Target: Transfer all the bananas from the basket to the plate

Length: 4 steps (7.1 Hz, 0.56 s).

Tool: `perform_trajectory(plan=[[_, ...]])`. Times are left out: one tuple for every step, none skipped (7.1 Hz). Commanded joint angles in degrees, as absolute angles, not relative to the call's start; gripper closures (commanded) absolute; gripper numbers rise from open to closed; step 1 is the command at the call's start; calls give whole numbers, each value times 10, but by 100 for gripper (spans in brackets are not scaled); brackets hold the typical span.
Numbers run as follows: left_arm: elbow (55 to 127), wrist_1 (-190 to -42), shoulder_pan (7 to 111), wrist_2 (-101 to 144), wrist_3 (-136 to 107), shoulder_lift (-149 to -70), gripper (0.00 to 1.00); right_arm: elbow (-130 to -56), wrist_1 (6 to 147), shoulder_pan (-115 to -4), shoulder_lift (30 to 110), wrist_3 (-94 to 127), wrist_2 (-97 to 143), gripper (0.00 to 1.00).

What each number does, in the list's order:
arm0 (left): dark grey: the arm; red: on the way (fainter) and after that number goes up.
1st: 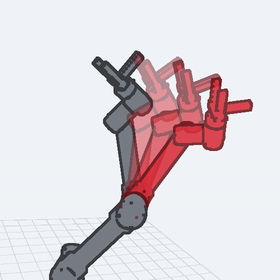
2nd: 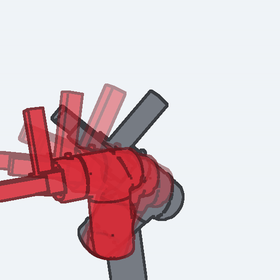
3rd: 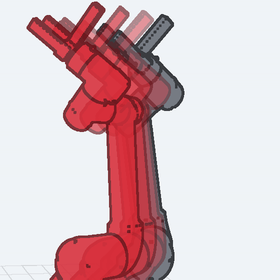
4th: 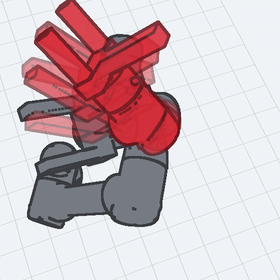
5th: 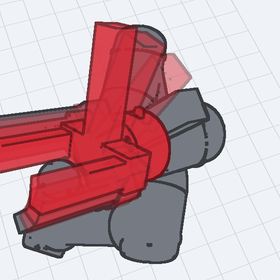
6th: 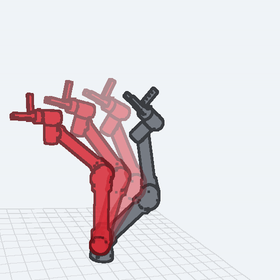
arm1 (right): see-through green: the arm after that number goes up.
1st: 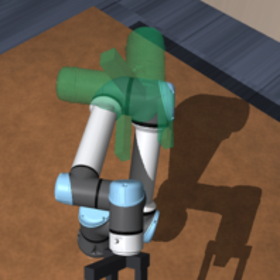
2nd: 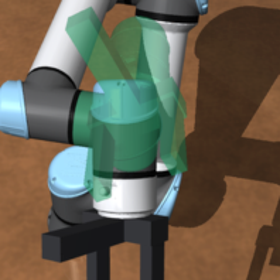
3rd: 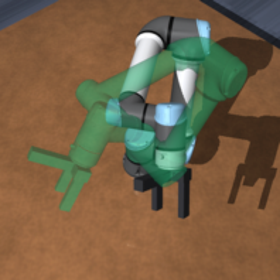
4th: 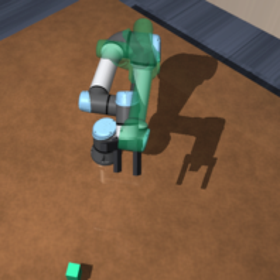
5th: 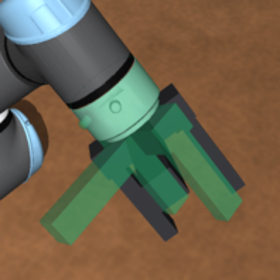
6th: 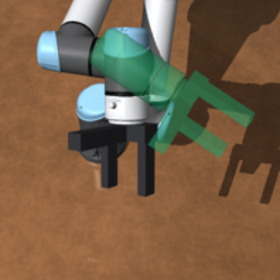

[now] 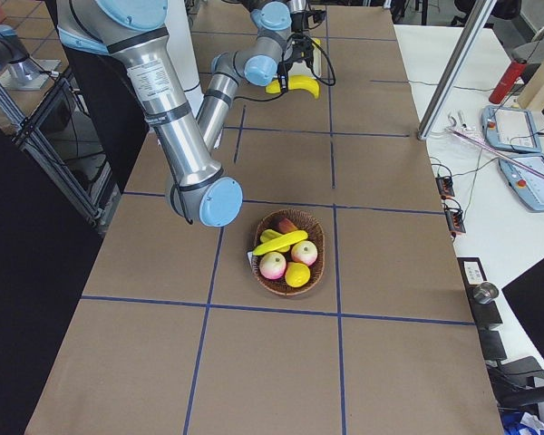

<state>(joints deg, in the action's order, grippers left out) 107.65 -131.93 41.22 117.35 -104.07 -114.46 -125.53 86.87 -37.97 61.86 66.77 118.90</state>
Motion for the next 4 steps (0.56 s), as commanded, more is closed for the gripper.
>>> perform_trajectory(plan=[[1044,-1430,412,1172,-1156,-1155,0,-1245,804,-297,614,714,1082,100],[1043,-1433,411,1140,-1190,-1177,0,-1243,798,-269,613,716,1050,100],[1041,-1433,405,1127,-1222,-1201,0,-1231,786,-253,599,719,1024,100],[1040,-1433,402,1126,-1228,-1209,0,-1228,778,-244,597,720,1018,100]])
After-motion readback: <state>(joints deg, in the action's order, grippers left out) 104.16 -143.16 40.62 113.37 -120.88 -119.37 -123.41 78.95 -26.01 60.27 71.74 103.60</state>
